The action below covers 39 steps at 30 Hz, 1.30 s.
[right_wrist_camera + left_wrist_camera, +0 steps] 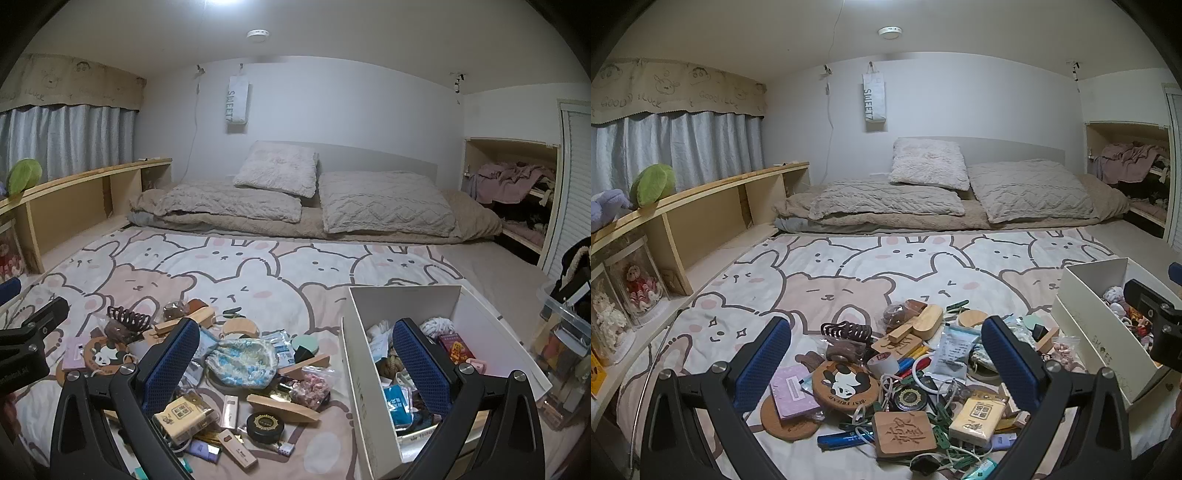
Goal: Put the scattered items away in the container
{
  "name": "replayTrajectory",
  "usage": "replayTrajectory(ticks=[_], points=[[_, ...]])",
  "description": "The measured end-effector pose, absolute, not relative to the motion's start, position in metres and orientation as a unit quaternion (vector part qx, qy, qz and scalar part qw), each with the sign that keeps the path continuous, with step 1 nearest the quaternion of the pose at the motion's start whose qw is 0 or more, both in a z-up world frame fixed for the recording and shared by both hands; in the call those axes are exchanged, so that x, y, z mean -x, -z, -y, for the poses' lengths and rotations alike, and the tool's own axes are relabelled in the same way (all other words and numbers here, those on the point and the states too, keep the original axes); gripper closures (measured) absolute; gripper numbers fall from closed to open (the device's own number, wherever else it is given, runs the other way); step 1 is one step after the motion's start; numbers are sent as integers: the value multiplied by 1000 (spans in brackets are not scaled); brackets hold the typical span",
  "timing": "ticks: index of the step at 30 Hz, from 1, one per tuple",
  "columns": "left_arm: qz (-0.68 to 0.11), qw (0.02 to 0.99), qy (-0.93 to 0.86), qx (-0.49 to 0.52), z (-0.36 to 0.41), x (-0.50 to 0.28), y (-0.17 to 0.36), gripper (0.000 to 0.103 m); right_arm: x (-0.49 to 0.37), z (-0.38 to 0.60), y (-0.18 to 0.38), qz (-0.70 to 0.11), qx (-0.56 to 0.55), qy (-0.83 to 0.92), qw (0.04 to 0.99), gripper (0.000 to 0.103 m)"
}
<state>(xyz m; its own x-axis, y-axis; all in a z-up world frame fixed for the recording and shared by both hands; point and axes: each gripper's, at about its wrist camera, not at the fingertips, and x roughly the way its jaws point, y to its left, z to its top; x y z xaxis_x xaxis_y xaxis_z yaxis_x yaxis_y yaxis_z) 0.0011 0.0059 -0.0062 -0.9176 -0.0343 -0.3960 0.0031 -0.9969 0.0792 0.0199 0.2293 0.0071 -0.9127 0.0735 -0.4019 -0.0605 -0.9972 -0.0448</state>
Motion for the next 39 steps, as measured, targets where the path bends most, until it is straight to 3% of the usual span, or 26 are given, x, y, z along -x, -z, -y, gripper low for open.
replayTrajectory(ticks=[26,39], points=[[40,5,977,-211,-9,1,10,0,-16,-228,-3,19,215,-976,30,0],[1,27,986,-163,13,-16,-13,0,-35,-247,-26,-10,150,-989,16,0]])
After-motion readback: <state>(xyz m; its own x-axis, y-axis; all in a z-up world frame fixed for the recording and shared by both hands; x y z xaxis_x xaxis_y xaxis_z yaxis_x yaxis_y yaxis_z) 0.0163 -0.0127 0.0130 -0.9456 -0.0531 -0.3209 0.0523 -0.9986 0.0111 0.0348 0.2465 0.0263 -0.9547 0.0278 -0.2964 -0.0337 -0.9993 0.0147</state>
